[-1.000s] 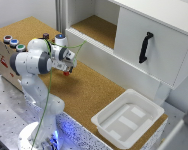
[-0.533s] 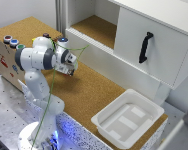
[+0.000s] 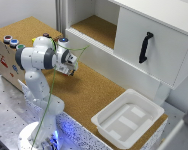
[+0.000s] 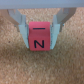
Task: Put the pink object inside the left cabinet
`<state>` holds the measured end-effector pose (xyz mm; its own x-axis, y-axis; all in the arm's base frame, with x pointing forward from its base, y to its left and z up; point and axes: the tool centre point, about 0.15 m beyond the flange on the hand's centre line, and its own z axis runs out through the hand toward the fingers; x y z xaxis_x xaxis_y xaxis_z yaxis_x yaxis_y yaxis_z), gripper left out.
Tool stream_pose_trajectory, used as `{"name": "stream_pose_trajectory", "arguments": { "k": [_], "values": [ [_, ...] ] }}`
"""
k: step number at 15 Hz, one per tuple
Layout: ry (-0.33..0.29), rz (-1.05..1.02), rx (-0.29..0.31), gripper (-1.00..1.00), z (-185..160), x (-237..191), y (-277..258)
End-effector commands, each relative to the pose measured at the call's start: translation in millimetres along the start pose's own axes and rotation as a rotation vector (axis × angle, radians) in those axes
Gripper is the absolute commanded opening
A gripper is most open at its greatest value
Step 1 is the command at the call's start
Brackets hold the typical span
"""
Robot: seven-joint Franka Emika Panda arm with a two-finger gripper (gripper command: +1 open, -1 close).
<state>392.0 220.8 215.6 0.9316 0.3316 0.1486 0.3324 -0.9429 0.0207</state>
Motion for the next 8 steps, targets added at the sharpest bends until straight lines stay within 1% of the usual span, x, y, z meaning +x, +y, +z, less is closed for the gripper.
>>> {"name": "stream_pose_trajectory", "arguments": {
  "k": [1, 4, 6, 7, 8],
  "values": [
    [0.046, -0.066, -0.135, -1.0, -66.3, 40.0, -5.1],
    [0.146, -0.116, -0.167, -1.0, -116.6, 86.1, -4.4],
    [0.218, -0.13, -0.21, -1.0, -155.3, 122.9, -1.3],
    [0.254, -0.132, -0.245, -1.0, -172.4, 136.9, 3.7],
    [0.278, -0.122, -0.257, -1.0, -186.8, 151.4, 8.3]
  ]
}}
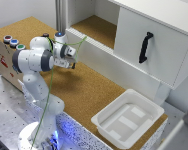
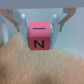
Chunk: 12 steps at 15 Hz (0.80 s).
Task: Put the pink object inside the left cabinet
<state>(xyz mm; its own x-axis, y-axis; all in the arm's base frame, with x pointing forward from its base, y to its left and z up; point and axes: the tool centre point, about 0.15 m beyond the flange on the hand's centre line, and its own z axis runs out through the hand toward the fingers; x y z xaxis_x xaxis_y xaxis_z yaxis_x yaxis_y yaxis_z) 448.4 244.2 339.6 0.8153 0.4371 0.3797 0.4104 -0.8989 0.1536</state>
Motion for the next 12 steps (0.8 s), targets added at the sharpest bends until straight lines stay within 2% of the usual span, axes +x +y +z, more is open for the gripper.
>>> {"name": "stream_pose_trajectory", "arguments": {
  "k": [1, 6, 7, 9, 12],
  "values": [
    [0.046, -0.01, -0.191, -1.0, -62.6, 111.5, 33.7],
    [0.107, 0.088, -0.182, -1.0, -86.3, 194.9, 68.7],
    [0.107, 0.097, -0.157, -1.0, -86.5, 202.2, 71.6],
    [0.102, 0.154, -0.102, -1.0, -80.0, 220.4, 80.6],
    [0.087, 0.21, -0.085, -1.0, -59.2, 232.9, 84.1]
  ]
}}
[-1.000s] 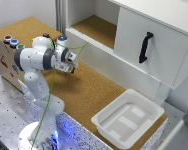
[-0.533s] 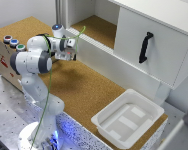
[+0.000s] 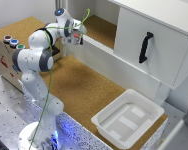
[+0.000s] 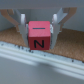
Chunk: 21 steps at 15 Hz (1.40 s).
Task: Put the pink object inside the left cabinet
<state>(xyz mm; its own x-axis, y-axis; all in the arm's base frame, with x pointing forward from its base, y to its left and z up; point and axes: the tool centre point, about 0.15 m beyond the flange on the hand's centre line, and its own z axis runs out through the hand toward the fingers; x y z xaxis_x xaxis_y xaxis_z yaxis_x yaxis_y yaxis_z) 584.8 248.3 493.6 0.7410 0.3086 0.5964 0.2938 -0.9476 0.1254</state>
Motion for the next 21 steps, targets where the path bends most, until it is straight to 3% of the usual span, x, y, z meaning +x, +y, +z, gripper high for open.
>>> {"name": "stream_pose_trajectory", "arguments": {
  "k": [1, 8, 9, 12, 16, 19, 21],
  "values": [
    [-0.146, 0.086, -0.063, -1.0, 44.6, 53.4, -0.5],
    [-0.156, 0.084, -0.104, -1.0, 79.4, 56.0, -6.6],
    [-0.153, 0.085, -0.133, 1.0, 76.7, 53.2, -10.3],
    [-0.089, 0.092, -0.178, 1.0, 57.3, 42.3, -15.7],
    [-0.074, 0.097, -0.148, 1.0, 43.9, 24.1, -16.1],
    [-0.045, 0.081, -0.167, 1.0, 14.2, -8.8, -23.4],
    [-0.039, 0.061, -0.146, 1.0, -8.3, -39.1, -30.0]
  ]
}}
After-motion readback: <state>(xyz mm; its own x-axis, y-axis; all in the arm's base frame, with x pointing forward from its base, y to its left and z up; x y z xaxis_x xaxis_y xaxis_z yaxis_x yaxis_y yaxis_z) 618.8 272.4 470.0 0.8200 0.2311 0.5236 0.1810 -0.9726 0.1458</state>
